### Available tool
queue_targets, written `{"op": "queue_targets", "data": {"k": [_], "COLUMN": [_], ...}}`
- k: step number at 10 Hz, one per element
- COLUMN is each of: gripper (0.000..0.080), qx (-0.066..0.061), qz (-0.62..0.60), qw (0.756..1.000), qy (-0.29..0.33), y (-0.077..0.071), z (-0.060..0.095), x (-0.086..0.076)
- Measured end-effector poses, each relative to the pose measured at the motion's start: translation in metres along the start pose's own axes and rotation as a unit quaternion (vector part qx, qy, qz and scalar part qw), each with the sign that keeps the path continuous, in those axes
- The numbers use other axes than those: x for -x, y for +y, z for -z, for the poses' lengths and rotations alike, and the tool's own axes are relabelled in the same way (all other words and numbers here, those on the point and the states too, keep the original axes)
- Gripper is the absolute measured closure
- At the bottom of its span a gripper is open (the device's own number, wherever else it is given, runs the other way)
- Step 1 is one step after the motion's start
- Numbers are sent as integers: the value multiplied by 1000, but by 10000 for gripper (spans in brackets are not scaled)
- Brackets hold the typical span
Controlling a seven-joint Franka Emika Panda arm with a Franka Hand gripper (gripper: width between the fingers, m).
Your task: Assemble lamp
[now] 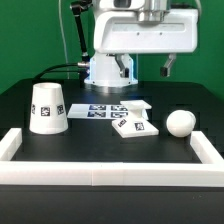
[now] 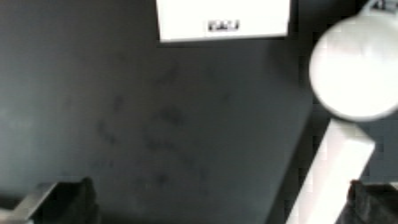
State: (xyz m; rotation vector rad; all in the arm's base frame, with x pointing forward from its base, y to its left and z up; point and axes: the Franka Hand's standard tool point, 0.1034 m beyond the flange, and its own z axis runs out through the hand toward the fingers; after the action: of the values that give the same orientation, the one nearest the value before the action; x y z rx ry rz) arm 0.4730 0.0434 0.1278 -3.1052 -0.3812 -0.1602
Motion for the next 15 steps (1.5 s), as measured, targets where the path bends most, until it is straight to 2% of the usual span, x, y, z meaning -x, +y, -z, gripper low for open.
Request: {"op": "queue_targets", "data": {"k": [1,3,7,9,15], "gripper": [100,100,100,100,100], "qx": [-2,0,-1,-5,-10], "qz": [7,19,29,23,28], "qw": [1000,1000,999,1000,1000], "qy": [4,12,13,8,-6], "y": [-1,-3,-2,4,-6], "z": [-8,-19,-23,-36,-59], "x": [14,27,28,34,46]}}
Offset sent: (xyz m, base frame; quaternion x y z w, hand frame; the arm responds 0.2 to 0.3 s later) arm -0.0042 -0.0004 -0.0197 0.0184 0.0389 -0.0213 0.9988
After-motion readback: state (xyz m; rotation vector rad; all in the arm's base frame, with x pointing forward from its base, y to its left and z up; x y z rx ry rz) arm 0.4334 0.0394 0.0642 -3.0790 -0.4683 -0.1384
